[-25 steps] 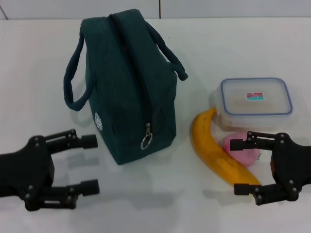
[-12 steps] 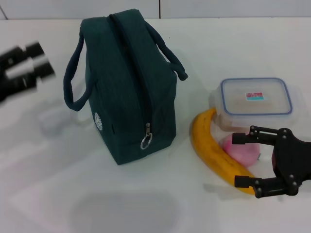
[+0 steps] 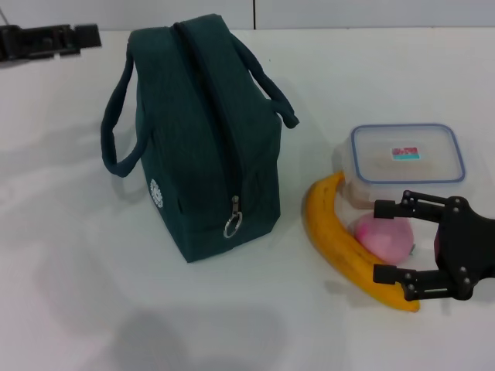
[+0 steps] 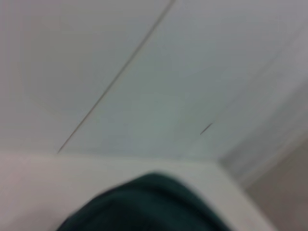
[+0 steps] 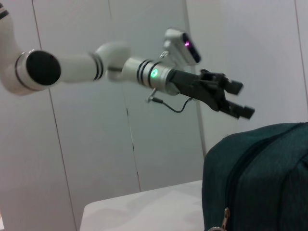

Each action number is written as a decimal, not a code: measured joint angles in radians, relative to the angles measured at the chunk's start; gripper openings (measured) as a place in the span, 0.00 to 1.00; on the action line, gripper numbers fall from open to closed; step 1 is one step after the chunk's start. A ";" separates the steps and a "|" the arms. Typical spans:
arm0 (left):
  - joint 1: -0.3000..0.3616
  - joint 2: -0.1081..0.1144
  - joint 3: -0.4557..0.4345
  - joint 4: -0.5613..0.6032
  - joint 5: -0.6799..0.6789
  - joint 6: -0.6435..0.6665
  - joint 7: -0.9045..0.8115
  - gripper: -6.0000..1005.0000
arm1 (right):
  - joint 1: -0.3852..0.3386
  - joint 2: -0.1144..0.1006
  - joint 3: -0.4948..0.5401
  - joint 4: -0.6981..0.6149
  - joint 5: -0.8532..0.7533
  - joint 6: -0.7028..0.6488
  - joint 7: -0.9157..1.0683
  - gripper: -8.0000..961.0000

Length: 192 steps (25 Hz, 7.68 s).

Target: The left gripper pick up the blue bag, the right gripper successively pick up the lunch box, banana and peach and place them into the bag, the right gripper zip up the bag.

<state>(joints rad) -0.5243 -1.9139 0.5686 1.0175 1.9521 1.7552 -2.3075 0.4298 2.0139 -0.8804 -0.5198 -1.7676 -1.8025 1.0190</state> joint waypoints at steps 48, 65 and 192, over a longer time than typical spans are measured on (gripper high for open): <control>-0.157 -0.086 0.149 0.128 0.326 -0.083 -0.482 0.55 | -0.026 0.000 0.000 0.041 0.007 0.006 -0.017 0.88; -0.172 -0.112 0.226 0.109 0.341 -0.186 -0.436 0.53 | -0.045 -0.001 0.000 0.043 0.009 -0.006 -0.031 0.88; -0.072 -0.129 0.272 0.207 0.166 -0.008 -0.493 0.05 | -0.040 -0.086 0.299 0.253 0.300 0.253 0.718 0.12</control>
<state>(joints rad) -0.5967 -2.0432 0.8402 1.2241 2.1181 1.7467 -2.8007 0.3899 1.9279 -0.5813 -0.2672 -1.4675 -1.5496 1.7373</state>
